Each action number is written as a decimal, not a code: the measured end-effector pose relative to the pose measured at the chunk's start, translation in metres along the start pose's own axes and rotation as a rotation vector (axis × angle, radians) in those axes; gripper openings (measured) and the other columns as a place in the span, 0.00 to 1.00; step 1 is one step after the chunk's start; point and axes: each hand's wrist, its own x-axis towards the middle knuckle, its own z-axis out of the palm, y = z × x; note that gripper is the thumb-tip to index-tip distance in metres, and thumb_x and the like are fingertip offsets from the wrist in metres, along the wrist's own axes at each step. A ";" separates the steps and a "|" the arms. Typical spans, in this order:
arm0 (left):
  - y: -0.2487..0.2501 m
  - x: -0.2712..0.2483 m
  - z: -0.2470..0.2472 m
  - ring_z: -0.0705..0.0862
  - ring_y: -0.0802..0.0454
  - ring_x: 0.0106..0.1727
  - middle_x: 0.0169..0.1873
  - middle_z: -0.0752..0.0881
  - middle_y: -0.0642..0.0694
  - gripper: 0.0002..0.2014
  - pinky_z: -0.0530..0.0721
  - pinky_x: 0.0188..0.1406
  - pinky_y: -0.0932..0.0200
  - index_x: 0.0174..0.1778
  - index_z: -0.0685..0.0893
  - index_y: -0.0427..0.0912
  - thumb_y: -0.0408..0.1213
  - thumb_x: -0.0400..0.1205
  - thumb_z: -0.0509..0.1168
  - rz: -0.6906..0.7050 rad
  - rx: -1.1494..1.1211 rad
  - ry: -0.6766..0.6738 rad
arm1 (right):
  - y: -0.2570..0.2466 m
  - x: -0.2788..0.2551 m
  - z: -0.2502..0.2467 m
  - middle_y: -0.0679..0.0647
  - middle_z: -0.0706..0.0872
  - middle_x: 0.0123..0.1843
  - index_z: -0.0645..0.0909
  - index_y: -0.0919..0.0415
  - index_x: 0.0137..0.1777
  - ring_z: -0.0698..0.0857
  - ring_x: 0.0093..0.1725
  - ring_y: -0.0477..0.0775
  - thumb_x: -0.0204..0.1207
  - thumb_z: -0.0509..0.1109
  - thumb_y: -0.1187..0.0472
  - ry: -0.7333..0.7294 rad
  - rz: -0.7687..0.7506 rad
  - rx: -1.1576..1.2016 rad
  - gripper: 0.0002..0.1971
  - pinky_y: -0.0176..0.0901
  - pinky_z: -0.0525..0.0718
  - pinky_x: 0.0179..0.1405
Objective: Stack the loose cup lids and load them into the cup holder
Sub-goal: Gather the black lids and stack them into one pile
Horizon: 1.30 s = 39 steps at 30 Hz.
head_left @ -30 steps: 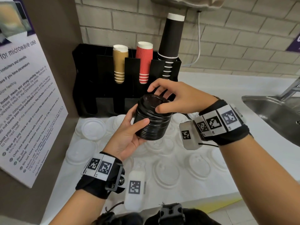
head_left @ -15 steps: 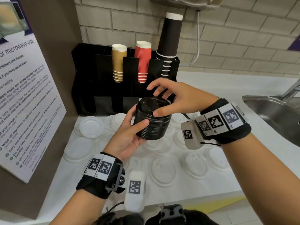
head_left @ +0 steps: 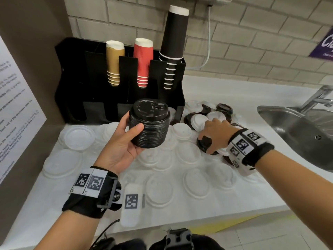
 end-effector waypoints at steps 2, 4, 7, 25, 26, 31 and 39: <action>-0.001 0.000 -0.001 0.86 0.47 0.64 0.64 0.86 0.46 0.31 0.88 0.48 0.54 0.75 0.74 0.49 0.35 0.74 0.70 0.005 -0.002 0.008 | -0.004 0.007 0.009 0.52 0.69 0.70 0.69 0.42 0.73 0.68 0.68 0.59 0.62 0.76 0.39 0.023 -0.065 -0.235 0.38 0.56 0.69 0.63; -0.003 0.000 0.000 0.86 0.47 0.64 0.64 0.86 0.46 0.30 0.88 0.49 0.54 0.76 0.73 0.49 0.34 0.75 0.68 0.010 0.000 0.012 | -0.005 0.014 0.013 0.52 0.67 0.73 0.66 0.47 0.75 0.66 0.71 0.60 0.59 0.78 0.40 0.017 -0.100 -0.394 0.43 0.60 0.66 0.66; -0.005 0.000 0.003 0.86 0.47 0.64 0.64 0.86 0.47 0.32 0.88 0.49 0.54 0.76 0.73 0.49 0.35 0.74 0.70 0.011 0.006 0.015 | -0.007 0.023 0.016 0.53 0.69 0.74 0.62 0.51 0.76 0.64 0.74 0.61 0.59 0.79 0.46 0.004 -0.112 -0.518 0.46 0.65 0.61 0.70; -0.003 0.002 0.008 0.86 0.46 0.63 0.64 0.86 0.46 0.34 0.88 0.48 0.54 0.78 0.71 0.48 0.37 0.74 0.71 -0.009 0.024 0.044 | -0.017 0.015 -0.029 0.50 0.74 0.59 0.62 0.50 0.65 0.78 0.57 0.58 0.56 0.84 0.55 0.439 -0.305 0.681 0.41 0.52 0.81 0.53; -0.003 0.003 0.009 0.87 0.47 0.63 0.63 0.87 0.46 0.32 0.88 0.47 0.54 0.78 0.71 0.48 0.36 0.76 0.69 -0.011 0.025 0.046 | -0.016 0.012 -0.035 0.49 0.73 0.56 0.62 0.50 0.63 0.80 0.55 0.57 0.57 0.84 0.59 0.484 -0.326 0.877 0.40 0.49 0.85 0.50; -0.004 0.005 0.013 0.86 0.46 0.63 0.65 0.85 0.46 0.36 0.88 0.47 0.54 0.78 0.71 0.52 0.36 0.72 0.72 -0.023 0.047 0.032 | -0.022 -0.007 -0.059 0.47 0.73 0.57 0.62 0.45 0.59 0.82 0.56 0.51 0.64 0.80 0.68 0.631 -0.431 1.353 0.34 0.33 0.84 0.41; -0.010 0.005 0.018 0.88 0.47 0.60 0.61 0.88 0.47 0.39 0.88 0.45 0.55 0.74 0.74 0.56 0.41 0.67 0.80 -0.050 0.104 -0.022 | -0.038 -0.026 -0.076 0.41 0.75 0.56 0.71 0.56 0.69 0.75 0.51 0.29 0.67 0.81 0.64 0.541 -0.613 1.151 0.32 0.21 0.75 0.43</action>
